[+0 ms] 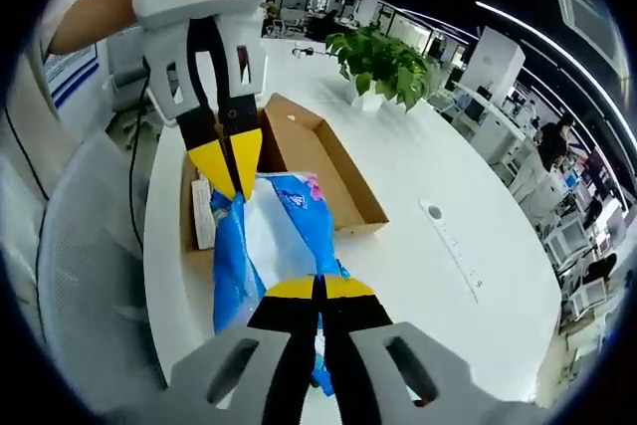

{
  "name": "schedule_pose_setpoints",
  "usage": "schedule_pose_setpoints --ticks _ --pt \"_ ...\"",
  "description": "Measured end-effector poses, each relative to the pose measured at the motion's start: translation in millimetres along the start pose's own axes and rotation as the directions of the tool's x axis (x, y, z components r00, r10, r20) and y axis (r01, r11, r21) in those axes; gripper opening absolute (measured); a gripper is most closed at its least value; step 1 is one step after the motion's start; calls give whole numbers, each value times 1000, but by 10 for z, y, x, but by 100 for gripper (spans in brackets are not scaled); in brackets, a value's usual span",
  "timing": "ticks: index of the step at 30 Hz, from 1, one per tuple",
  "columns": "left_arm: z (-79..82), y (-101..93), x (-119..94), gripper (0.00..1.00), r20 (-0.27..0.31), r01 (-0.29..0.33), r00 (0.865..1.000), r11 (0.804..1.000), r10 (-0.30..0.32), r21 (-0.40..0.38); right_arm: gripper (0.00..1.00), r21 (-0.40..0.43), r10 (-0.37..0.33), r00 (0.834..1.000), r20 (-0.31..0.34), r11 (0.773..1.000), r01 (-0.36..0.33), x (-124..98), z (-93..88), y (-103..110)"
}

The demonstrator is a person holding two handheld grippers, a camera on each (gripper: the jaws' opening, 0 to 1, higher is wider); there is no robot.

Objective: Operate the shoe box by opening the lid, removing the specified soft item, and placing it in the target area until the item is outside and the box remains undamaged.

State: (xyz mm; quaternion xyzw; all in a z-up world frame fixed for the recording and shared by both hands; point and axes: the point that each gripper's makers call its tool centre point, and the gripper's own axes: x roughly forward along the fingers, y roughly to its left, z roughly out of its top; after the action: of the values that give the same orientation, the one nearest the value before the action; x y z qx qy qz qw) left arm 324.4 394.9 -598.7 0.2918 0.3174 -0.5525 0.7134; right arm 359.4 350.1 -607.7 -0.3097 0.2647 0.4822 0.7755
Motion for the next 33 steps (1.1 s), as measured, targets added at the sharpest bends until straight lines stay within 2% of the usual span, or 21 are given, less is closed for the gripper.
schedule_pose_setpoints --ticks 17,33 --pt "478 -8 432 0 18 43 999 998 -44 44 0 -8 -8 999 -35 1000 8 -295 -500 -332" --pt "852 -95 947 0 0 139 990 988 -139 70 0 4 16 997 -74 1000 -16 -466 -987 -589"
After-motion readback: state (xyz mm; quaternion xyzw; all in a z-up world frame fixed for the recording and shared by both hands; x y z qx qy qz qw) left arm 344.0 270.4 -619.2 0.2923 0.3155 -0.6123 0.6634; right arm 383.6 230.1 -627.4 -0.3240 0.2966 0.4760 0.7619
